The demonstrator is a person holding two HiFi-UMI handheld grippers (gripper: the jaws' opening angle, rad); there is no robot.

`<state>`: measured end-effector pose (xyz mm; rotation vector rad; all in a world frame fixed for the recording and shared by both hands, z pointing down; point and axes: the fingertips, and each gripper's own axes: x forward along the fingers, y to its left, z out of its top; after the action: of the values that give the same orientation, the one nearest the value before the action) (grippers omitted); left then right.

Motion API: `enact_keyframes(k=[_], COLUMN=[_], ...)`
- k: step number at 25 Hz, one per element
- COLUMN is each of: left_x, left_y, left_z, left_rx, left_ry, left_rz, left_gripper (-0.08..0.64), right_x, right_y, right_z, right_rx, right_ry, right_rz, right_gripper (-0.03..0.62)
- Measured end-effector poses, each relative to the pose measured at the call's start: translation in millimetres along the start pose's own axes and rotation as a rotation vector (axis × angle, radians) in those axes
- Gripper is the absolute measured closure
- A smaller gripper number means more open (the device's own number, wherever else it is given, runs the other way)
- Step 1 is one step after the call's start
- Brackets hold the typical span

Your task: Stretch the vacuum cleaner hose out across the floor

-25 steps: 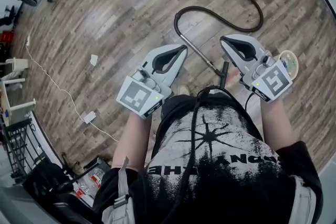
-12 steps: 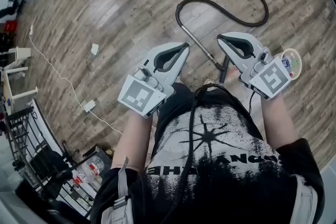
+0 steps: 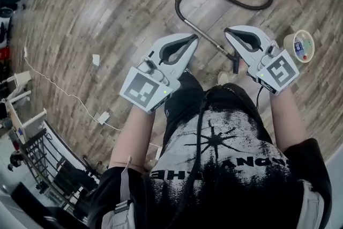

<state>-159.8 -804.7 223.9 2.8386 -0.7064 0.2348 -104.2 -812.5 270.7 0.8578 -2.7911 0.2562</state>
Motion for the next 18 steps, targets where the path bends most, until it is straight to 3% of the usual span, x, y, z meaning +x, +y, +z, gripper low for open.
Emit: enact_keyframes(k=[5, 8, 11, 18], left_x=[14.8, 30.5, 51.2, 110.8], left_y=[44.9, 68.8, 88.0, 126.1], left_z=[-34.5, -67.2, -118.5, -295.0], left_rx=[-0.005, -0.004, 0.024, 0.115], left_ry=[0.060, 0.062, 0.056, 0.065], left_rz=[-0.091, -0.115, -0.142, -0.236], left_gripper=[0.560, 0.560, 0.560, 0.560], right_x=[32.7, 52.2, 80.4, 168.0], right_y=[-16.2, -26.6, -40.2, -68.4], right_z=[-30.1, -77.7, -161.2, -427.8], right_rx=[0.074, 0.104, 0.117, 0.091], right_ry=[0.025, 0.075, 0.157, 0.387], right_rz=[-0.041, -0.045, -0.037, -0.042], right_gripper=[0.588, 0.586, 0.537, 0.447])
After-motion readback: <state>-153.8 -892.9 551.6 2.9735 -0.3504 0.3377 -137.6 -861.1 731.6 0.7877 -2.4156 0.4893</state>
